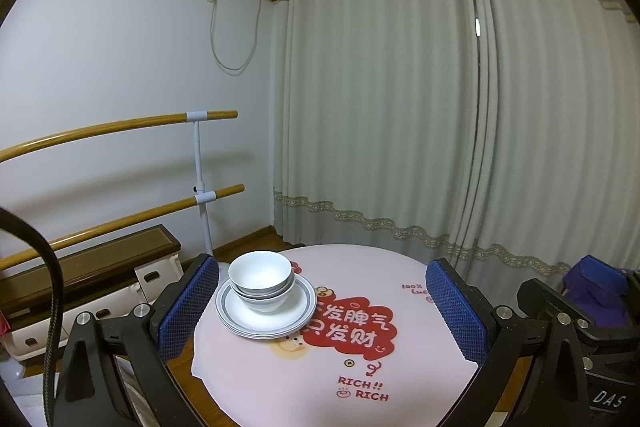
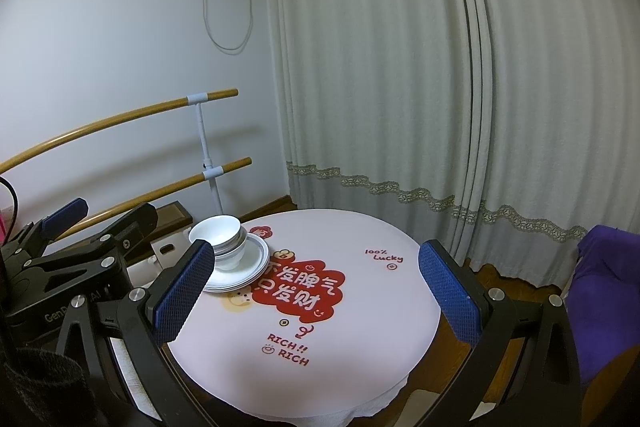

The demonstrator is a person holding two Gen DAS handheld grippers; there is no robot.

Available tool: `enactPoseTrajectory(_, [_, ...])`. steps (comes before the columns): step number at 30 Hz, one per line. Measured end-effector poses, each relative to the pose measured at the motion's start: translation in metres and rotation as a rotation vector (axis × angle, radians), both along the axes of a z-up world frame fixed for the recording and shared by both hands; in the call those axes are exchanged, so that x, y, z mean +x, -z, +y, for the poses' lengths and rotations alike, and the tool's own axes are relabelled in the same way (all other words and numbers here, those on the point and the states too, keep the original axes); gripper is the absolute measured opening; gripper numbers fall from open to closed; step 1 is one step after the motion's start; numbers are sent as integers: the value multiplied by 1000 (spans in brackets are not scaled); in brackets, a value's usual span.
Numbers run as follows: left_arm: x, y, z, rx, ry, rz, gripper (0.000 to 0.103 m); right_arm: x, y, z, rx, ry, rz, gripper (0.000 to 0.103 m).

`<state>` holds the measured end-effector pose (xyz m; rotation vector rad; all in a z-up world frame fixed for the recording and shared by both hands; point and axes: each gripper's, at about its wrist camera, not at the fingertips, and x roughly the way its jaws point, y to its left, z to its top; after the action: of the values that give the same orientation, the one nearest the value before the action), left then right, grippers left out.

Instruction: Organize plates and bowls

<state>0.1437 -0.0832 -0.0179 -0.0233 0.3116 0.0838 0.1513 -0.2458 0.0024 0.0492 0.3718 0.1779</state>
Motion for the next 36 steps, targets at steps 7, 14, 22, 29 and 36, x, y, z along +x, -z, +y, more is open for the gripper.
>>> enactPoseTrajectory(7, [-5, 0, 0, 2, -1, -3, 102, -1, 1, 0, 1, 1, 0, 103])
enactPoseTrajectory(14, [-5, 0, -1, 3, -1, -2, 102, 0, 0, 5, 3, 0, 1, 103])
enactPoseTrajectory(22, [-5, 0, -1, 4, -1, -3, 102, -2, 1, 5, 4, 2, 0, 103])
enactPoseTrajectory(29, [-6, 0, -1, 3, 0, -3, 102, -3, 1, 7, 4, 4, -2, 103])
enactPoseTrajectory(36, [-5, 4, -4, 15, 4, 4, 102, -2, 7, 10, 14, 15, 6, 103])
